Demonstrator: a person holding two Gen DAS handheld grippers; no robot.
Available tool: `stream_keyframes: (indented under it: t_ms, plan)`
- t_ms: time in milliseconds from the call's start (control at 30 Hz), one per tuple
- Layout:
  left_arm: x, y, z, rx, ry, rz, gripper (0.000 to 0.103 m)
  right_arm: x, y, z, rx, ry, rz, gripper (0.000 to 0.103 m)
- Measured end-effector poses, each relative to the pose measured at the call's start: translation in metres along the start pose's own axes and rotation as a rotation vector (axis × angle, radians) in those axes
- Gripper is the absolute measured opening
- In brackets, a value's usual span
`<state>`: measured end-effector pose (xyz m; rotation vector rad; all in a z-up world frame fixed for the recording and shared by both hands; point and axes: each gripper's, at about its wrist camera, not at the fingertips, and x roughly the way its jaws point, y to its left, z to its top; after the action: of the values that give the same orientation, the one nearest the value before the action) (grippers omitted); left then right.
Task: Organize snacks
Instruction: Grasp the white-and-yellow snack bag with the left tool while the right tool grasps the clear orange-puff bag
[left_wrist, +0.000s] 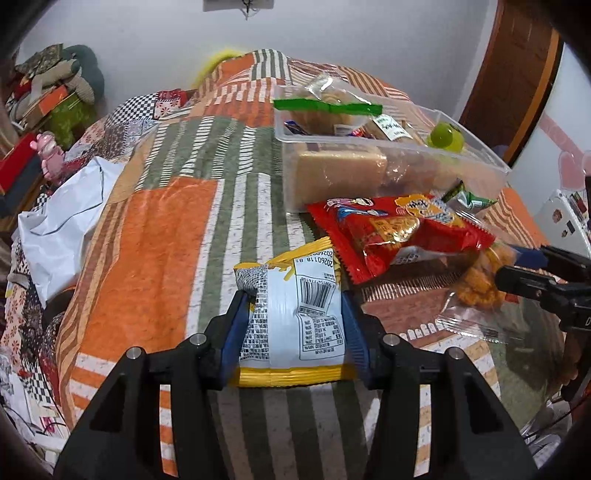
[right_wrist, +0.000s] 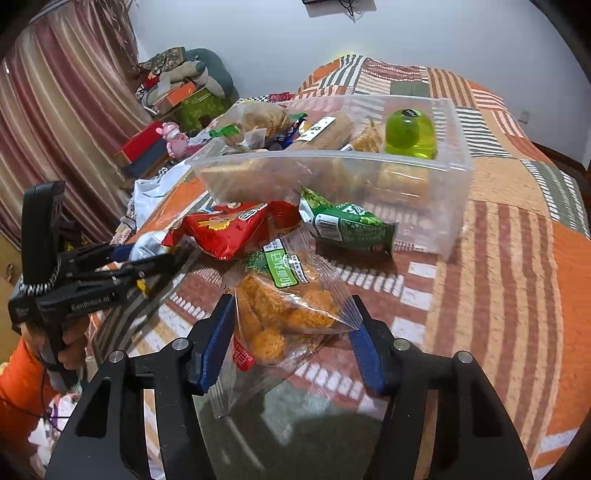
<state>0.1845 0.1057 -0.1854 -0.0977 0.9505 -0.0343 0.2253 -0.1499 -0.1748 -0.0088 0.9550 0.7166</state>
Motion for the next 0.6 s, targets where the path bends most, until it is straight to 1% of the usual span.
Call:
stream_keyframes:
  t_ms: [100, 267, 533, 567, 600]
  plan:
    - [-0.010, 0.000, 0.001, -0.002, -0.020, 0.013, 0.049, -0.005, -0.001, -0.001, 0.007, -0.011, 0.000, 0.053]
    - [-0.028, -0.006, 0.005, 0.024, -0.071, 0.019, 0.049, -0.016, -0.004, -0.004, 0.025, -0.029, 0.001, 0.048]
    - [-0.054, -0.018, 0.014, 0.041, -0.130, 0.001, 0.049, -0.040, -0.009, -0.005, 0.053, -0.088, 0.000, 0.039]
    - [-0.057, -0.020, 0.015, 0.042, -0.137, 0.001, 0.049, -0.043, -0.009, -0.004, 0.052, -0.099, -0.001, 0.036]
    - [-0.059, -0.021, 0.016, 0.043, -0.143, -0.001, 0.049, -0.047, -0.009, -0.003, 0.048, -0.108, -0.004, 0.020]
